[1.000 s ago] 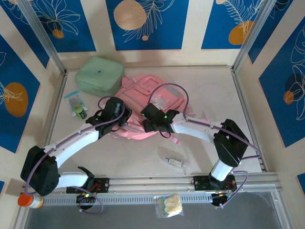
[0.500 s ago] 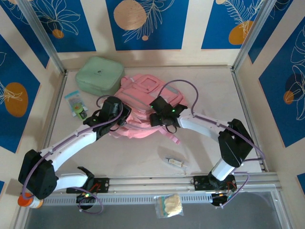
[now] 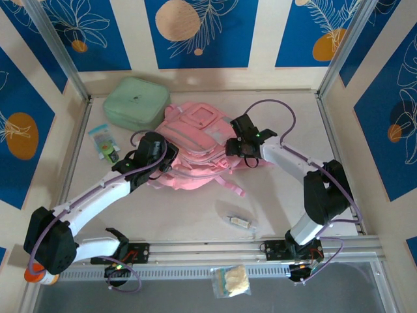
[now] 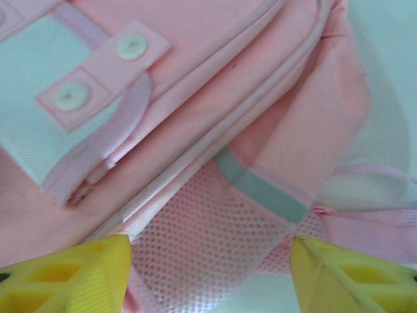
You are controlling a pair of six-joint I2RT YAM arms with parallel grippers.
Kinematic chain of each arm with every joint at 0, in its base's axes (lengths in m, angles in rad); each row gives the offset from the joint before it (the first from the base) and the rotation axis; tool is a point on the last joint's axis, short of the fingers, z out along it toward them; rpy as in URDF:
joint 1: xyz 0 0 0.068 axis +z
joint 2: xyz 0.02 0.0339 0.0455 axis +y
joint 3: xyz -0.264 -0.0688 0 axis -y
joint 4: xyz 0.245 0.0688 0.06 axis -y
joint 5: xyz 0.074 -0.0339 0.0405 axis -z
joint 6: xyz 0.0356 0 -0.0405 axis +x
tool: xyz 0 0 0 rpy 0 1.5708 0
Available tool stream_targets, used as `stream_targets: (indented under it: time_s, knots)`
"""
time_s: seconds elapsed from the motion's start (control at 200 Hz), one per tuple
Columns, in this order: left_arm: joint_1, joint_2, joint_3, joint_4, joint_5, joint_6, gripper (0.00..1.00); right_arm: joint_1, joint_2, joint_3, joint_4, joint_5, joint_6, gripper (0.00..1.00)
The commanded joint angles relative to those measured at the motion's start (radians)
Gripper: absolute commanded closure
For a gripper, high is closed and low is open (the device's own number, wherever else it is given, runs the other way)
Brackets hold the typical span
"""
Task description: Pack the student bag
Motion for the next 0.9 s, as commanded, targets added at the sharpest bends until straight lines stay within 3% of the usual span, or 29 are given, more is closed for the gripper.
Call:
stream_targets:
  time_s: [0.0, 0.125, 0.34, 0.45, 0.665, 0.795, 0.895]
  knots:
    - [0.015, -0.049, 0.022, 0.079, 0.003, 0.028, 1.00, 0.058, -0.066, -0.048, 0.060, -0.087, -0.076, 0.35]
    - [0.016, -0.041, 0.035, 0.079, 0.007, 0.035, 1.00, 0.079, -0.146, -0.148, 0.167, -0.252, -0.143, 0.41]
    - [0.016, -0.032, 0.036, 0.092, 0.016, 0.032, 1.00, 0.104, -0.170, -0.211, 0.267, -0.350, -0.231, 0.53]
    - [0.015, -0.035, 0.033, 0.099, 0.014, 0.023, 1.00, 0.135, -0.127, -0.178, 0.260, -0.330, -0.262, 0.59]
    - [0.016, -0.030, 0.043, 0.091, 0.015, 0.029, 1.00, 0.175, -0.065, -0.156, 0.275, -0.310, -0.281, 0.60]
    - [0.015, -0.031, 0.045, 0.091, 0.012, 0.033, 1.00, 0.187, -0.037, -0.134, 0.275, -0.236, -0.278, 0.59]
    - [0.016, -0.032, 0.040, 0.098, 0.013, 0.030, 1.00, 0.187, -0.015, -0.104, 0.248, -0.165, -0.271, 0.65]
